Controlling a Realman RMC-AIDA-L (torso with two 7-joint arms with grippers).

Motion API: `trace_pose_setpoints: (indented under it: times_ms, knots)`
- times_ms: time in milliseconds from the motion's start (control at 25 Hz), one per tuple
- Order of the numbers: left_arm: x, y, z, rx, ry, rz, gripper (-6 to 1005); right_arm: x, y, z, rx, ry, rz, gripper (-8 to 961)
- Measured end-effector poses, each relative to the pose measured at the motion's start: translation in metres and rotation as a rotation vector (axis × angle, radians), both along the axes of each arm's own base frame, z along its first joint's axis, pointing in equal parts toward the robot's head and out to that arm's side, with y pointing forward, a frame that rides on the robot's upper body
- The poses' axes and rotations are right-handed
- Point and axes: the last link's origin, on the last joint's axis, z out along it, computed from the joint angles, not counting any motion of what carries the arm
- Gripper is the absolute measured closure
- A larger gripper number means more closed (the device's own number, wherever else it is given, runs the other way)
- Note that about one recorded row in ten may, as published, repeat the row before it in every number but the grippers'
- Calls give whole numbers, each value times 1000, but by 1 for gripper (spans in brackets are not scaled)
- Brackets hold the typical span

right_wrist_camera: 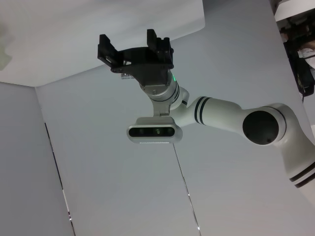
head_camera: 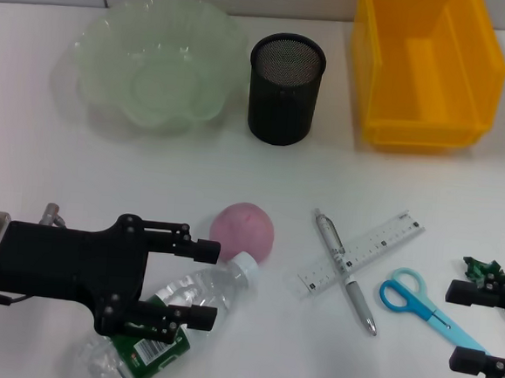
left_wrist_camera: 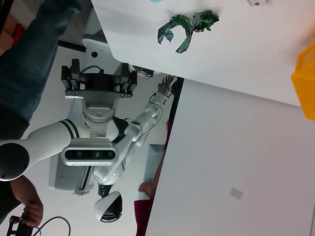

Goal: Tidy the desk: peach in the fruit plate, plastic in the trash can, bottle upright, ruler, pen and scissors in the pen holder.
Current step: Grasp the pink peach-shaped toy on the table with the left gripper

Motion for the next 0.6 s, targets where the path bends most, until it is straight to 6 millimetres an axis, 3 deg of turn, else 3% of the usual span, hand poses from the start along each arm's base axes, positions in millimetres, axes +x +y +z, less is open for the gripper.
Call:
trace_pose_setpoints:
  times_ms: [480,600]
  knots:
    - [1,1,0,-1,0,-3,274,-1,0,-1,0,3,1,275]
    - [13,18,15,0,43,41,274,-1,0,0,2,4,2,275]
